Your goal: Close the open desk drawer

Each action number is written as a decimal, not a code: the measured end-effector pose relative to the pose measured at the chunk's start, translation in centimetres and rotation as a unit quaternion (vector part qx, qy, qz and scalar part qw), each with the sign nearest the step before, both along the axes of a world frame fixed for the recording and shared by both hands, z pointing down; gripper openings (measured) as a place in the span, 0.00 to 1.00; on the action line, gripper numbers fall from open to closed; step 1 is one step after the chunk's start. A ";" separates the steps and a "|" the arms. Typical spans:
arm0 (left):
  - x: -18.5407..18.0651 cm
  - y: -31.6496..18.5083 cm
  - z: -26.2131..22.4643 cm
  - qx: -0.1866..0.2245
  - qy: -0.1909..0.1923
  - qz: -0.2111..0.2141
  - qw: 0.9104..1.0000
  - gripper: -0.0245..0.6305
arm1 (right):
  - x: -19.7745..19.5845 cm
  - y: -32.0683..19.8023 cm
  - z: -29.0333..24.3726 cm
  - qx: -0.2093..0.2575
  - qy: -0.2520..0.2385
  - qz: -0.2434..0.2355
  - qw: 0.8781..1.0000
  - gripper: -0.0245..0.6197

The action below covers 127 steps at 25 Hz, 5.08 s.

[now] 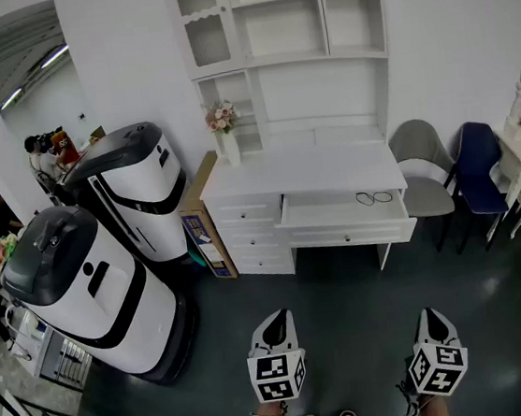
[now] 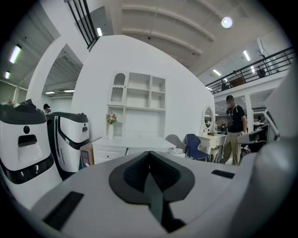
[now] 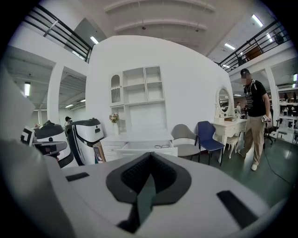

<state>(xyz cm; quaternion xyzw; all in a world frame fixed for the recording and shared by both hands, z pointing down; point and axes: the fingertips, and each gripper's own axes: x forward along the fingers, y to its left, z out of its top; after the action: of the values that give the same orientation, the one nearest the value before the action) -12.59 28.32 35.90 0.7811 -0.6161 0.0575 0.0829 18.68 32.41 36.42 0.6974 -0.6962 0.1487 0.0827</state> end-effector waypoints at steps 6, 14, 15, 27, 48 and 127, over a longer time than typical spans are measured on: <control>-0.8 0.3 0.4 -0.001 0.005 -0.006 1.000 0.07 | -0.6 0.2 0.0 -0.001 0.003 -0.002 1.000 0.05; -1.5 0.9 0.5 0.003 0.022 -0.012 1.000 0.07 | -0.8 0.7 0.2 0.008 -0.016 0.011 1.000 0.05; -1.6 0.9 0.6 0.000 0.023 -0.009 1.000 0.07 | -0.8 0.7 0.2 0.008 -0.017 0.014 1.000 0.05; -2.6 0.4 1.4 -0.011 0.012 0.014 1.000 0.27 | -2.1 1.4 0.6 -0.001 -0.008 0.030 1.000 0.05; -3.7 -4.8 4.3 -0.040 0.000 0.034 0.999 0.27 | -2.4 -0.9 3.1 -0.033 -0.012 0.067 0.997 0.05; 4.8 -50.7 4.4 -0.067 -0.022 -0.001 0.997 0.26 | 5.4 -50.3 4.7 -0.078 -0.035 0.017 0.996 0.05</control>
<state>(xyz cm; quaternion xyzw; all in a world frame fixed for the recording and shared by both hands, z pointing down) -7.74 -22.39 40.34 0.7720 -0.6130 0.1161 0.1218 24.13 -17.91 41.10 0.6947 -0.6734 0.2279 0.1097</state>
